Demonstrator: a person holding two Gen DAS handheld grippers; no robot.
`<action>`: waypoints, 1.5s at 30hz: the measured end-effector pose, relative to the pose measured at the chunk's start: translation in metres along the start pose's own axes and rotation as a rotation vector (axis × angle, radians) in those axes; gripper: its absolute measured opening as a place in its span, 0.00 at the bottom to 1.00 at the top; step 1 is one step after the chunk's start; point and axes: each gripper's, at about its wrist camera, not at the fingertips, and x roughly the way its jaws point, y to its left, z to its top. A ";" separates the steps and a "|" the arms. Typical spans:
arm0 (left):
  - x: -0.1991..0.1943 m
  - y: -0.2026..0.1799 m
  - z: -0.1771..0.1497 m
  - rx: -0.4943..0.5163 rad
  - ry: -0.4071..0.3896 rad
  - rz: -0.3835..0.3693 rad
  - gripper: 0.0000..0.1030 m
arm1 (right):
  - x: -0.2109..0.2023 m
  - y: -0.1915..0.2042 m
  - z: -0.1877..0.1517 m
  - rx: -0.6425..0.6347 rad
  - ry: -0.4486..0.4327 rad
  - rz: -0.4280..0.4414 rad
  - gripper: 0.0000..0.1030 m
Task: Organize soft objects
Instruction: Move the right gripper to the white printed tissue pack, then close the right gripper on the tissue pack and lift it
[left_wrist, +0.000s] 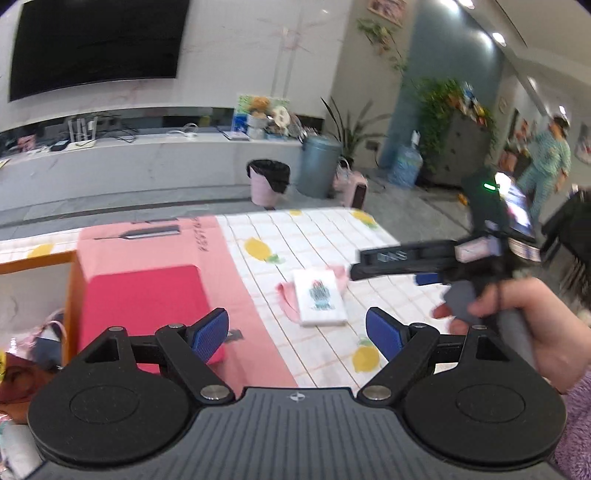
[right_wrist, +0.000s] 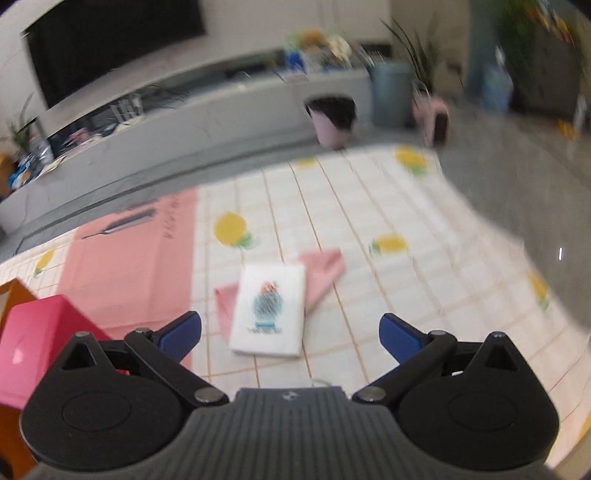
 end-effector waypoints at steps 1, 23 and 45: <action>0.004 -0.004 -0.004 0.016 0.018 0.003 0.96 | 0.010 -0.004 -0.003 0.032 0.019 0.004 0.98; 0.025 -0.026 -0.066 0.178 0.042 -0.090 0.96 | 0.115 0.024 -0.023 -0.119 0.115 -0.050 0.67; 0.033 -0.037 -0.088 0.233 0.082 -0.144 0.96 | 0.088 -0.027 -0.035 -0.128 0.340 -0.105 0.77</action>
